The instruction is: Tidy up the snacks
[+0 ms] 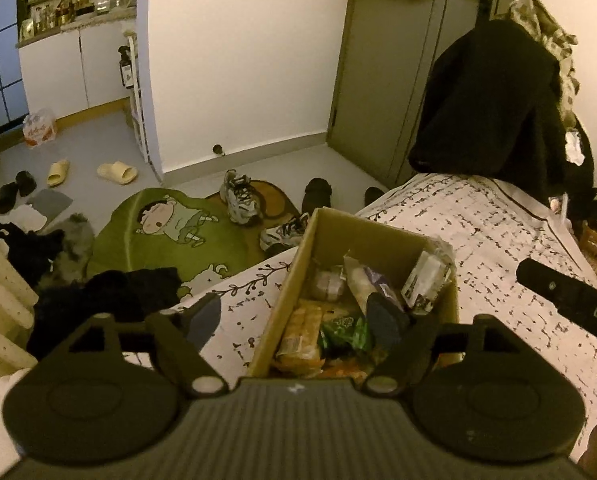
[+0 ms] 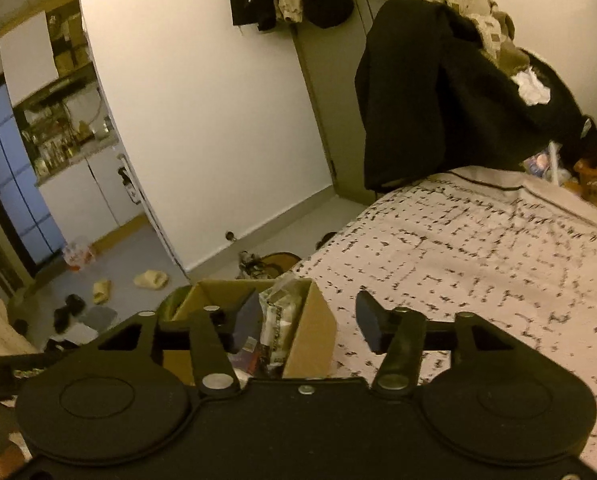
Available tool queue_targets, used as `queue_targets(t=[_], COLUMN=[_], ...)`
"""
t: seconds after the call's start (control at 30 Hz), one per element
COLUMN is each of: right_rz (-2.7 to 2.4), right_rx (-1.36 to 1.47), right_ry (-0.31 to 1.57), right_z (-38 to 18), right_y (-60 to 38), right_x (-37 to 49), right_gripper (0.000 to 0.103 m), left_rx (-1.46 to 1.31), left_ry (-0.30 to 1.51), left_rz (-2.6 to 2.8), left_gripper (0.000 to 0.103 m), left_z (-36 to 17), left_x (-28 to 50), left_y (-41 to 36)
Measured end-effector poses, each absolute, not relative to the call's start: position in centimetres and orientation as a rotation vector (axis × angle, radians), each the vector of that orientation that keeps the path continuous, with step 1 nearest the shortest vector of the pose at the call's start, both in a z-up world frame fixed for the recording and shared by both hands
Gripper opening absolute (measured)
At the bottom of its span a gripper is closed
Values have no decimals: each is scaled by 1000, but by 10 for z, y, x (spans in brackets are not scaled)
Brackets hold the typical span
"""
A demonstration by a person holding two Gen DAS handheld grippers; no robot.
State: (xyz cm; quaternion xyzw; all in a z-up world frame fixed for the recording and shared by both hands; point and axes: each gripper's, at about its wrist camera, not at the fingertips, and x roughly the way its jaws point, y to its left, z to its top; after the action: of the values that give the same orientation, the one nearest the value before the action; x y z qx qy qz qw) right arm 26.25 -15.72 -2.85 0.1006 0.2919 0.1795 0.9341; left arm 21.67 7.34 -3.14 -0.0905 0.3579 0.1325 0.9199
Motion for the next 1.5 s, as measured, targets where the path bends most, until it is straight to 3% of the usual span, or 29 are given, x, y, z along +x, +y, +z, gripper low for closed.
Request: queue_targets(t=[0.13, 0.2, 0.27, 0.3, 0.47, 0.7, 1.17, 1.5], right_rz=[316, 306, 318, 312, 254, 209, 258, 276], right_rx=[196, 174, 130, 103, 112, 130, 181, 217], right_ry=[600, 597, 575, 564, 583, 555, 527, 527], right_z=[-18, -13, -10, -8, -2, 20, 26, 21], right_y=[-163, -165, -166, -166, -176, -186, -193, -206], right_x=[255, 249, 241, 237, 220, 191, 137, 112], right_gripper=[69, 80, 97, 99, 99, 103, 103, 103], left_rx=[-188, -194, -195, -195, -192, -194, -213, -242], left_ry=[767, 765, 757, 759, 744, 729, 637, 612], left_rz=[252, 238, 228, 230, 179, 157, 146, 147], left_gripper=[80, 81, 85, 85, 89, 103, 103, 103], left_z=[-25, -20, -16, -13, -3, 7, 40, 31], left_x=[210, 203, 196, 192, 174, 146, 90, 53], left_y=[77, 79, 80, 81, 78, 74, 72, 68])
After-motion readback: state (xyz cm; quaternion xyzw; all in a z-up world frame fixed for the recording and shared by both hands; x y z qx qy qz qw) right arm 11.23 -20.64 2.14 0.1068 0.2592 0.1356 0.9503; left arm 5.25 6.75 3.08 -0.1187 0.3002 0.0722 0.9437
